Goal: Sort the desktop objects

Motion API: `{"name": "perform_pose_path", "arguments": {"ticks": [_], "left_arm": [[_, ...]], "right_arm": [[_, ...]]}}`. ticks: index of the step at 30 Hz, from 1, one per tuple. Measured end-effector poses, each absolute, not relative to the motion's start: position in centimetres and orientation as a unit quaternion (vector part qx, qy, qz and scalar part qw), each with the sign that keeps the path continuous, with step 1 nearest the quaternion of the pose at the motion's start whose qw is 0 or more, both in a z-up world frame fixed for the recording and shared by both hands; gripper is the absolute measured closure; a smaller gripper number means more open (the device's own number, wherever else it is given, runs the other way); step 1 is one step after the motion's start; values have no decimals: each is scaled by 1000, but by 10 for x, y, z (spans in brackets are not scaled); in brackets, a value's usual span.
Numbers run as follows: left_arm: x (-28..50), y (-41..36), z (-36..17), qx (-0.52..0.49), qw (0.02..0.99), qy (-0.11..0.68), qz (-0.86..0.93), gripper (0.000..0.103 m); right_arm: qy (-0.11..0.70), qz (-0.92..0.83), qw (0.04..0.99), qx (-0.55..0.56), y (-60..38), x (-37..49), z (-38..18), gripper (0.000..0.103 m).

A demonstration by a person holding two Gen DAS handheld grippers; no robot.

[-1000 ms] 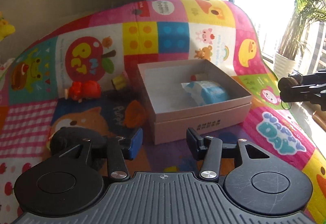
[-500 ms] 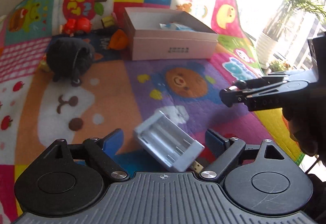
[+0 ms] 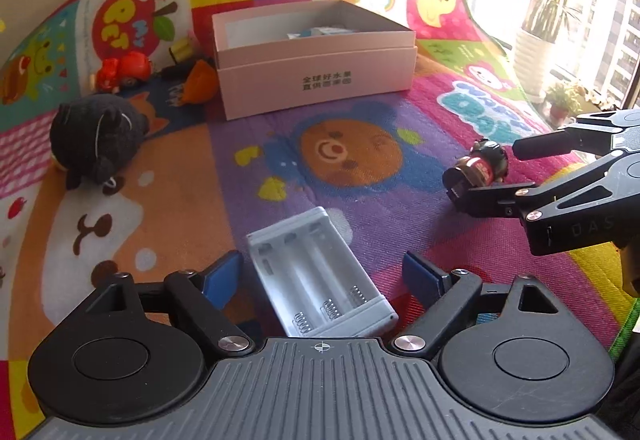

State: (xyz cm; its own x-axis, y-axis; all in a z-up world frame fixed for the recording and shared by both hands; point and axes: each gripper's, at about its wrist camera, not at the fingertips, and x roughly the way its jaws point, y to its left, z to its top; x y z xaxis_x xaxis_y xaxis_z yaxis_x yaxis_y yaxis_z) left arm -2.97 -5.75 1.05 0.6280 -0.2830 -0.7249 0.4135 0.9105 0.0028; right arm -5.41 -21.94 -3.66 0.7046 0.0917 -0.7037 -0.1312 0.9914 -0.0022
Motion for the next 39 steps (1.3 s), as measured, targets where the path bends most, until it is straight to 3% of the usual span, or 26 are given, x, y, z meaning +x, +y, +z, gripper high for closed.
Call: {"name": "perform_pose_path", "arguments": {"ticks": [3, 6, 7, 9, 18, 28, 39], "left_arm": [[-39, -52, 12, 87, 899, 381, -197, 20], [-42, -47, 14, 83, 903, 377, -188, 36], [-41, -44, 15, 79, 906, 375, -181, 44], [-39, -40, 16, 66, 907, 375, -176, 50], [-44, -48, 32, 84, 908, 355, -205, 50], [11, -72, 118, 107, 949, 220, -199, 50], [157, -109, 84, 7, 940, 284, -190, 50]], "right_arm": [[381, 64, 922, -29, -217, -48, -42, 17], [375, 65, 924, -39, -213, -43, -43, 20], [373, 68, 924, -43, -212, -43, -42, 27], [373, 78, 923, -52, -208, -42, -40, 38], [368, 97, 923, -57, -210, -48, -10, 38], [217, 69, 973, -35, -250, -38, 124, 38], [247, 28, 968, -14, -271, 43, 121, 38]]}}
